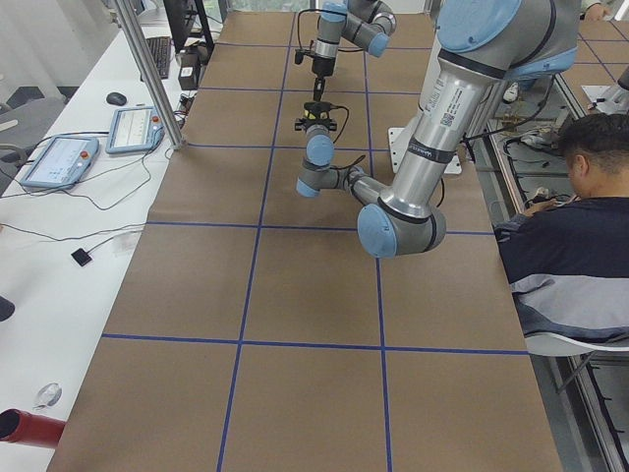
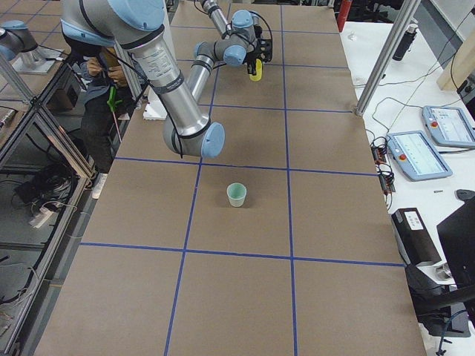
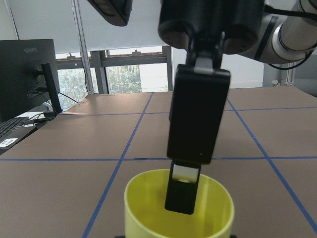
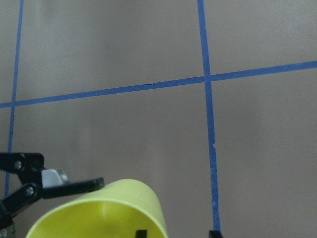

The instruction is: Transfer and stack yellow cup on green cup

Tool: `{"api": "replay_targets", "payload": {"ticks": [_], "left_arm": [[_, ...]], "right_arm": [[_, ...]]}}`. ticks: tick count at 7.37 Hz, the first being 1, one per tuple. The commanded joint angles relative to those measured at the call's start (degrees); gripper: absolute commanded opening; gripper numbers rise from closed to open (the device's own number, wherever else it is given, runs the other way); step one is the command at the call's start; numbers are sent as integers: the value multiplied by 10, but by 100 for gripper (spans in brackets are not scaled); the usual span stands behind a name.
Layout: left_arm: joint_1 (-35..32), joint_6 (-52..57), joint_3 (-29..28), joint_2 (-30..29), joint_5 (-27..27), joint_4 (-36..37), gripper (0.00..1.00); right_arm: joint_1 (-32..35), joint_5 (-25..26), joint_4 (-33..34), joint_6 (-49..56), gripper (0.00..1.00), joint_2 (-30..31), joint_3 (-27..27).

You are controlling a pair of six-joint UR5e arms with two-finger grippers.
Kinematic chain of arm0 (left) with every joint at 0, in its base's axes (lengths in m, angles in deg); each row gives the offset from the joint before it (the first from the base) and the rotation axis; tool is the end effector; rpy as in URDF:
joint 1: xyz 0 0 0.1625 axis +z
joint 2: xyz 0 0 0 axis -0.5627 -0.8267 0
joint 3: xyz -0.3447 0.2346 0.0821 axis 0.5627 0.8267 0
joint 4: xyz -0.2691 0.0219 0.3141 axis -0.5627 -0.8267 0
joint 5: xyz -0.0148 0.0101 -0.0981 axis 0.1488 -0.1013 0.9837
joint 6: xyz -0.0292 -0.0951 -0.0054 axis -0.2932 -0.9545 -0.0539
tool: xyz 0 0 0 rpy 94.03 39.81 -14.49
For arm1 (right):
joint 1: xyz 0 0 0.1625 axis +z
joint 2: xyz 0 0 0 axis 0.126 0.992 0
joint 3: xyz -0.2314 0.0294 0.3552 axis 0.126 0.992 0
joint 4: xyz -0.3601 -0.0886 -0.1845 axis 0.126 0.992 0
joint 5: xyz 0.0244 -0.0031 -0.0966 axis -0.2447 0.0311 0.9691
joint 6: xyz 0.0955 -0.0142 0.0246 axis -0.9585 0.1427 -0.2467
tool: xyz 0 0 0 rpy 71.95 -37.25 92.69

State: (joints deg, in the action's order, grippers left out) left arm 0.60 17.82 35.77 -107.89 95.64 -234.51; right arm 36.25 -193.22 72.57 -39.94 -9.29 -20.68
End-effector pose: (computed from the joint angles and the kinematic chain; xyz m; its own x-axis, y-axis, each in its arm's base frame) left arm 0.4592 -0.4188 0.2888 0.1342 0.9910 -0.0019 0.4358 -0.0573 0.8982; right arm -0.4961 -0.3991 0.1007 0.4627 0.0318 0.8859 -0.1882 0.9801 0.0631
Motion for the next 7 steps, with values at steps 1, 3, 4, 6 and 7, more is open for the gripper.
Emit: {"api": "replay_targets", "payload": {"ticks": [1,3,4,6,7], "left_arm": [[2,0,0,-1,0,-1,61],[4,-1,-2,-1,0,-13,100],[5,0,-3,-1,0,-13,100],[5,0,-6,1,0,-13,100],[5,-1,-6,1,0,-13,100]], "right_arm": [[2,0,0,1,0,-1,5],[3,0,0,2,0,7,5],[5,-2,0,2,0,7,3],[13,-4,0,2,0,16,-4],[23,-6,0,2,0,27,-15]]}}
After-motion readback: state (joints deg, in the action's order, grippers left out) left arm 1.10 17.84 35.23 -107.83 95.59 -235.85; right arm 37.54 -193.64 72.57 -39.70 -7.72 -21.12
